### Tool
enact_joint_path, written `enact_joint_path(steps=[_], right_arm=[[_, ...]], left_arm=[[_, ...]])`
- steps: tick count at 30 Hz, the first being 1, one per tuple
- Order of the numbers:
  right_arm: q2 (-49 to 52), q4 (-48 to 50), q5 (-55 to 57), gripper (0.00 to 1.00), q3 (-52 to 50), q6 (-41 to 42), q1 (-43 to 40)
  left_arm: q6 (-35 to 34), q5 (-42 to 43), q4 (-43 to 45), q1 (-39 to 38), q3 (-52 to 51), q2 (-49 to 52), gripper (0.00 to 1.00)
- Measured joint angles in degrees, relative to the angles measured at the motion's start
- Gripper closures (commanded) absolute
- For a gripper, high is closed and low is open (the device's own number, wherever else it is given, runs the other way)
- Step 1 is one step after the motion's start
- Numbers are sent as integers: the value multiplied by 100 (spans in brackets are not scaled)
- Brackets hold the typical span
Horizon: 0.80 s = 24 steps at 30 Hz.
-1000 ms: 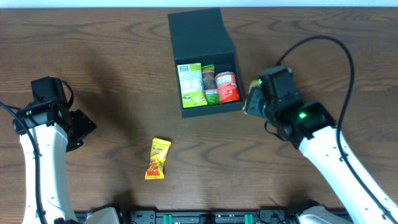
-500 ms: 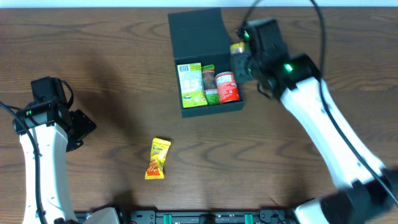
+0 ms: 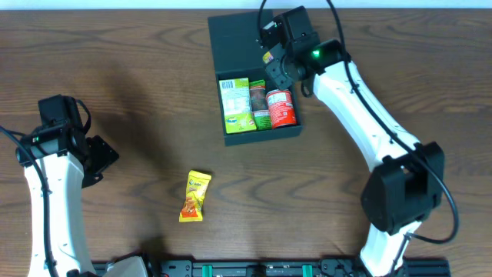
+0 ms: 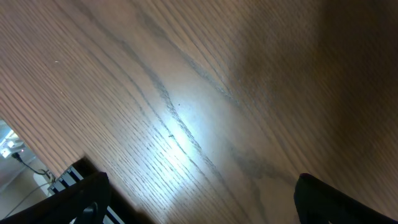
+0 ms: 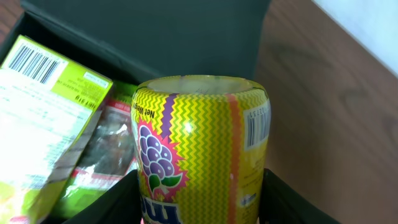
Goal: Pack container
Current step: 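Carry the yellow can into the box's back right corner and release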
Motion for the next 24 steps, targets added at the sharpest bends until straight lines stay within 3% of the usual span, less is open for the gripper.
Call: enact_joint_path(steps=[7, 12, 16, 22, 24], right_arm=[[431, 238, -39, 43, 26, -745, 0], [708, 269, -61, 47, 28, -1281, 15], [723, 262, -98, 39, 52, -1600, 52], [743, 216, -341, 35, 66, -2009, 57], [745, 186, -407, 24, 66, -2118, 68]], left_arm=[[0, 0, 0, 0, 0, 0, 5], [0, 0, 0, 0, 0, 0, 5], [0, 0, 0, 0, 0, 0, 5], [0, 0, 0, 0, 0, 0, 5], [0, 2, 0, 0, 0, 2, 5]])
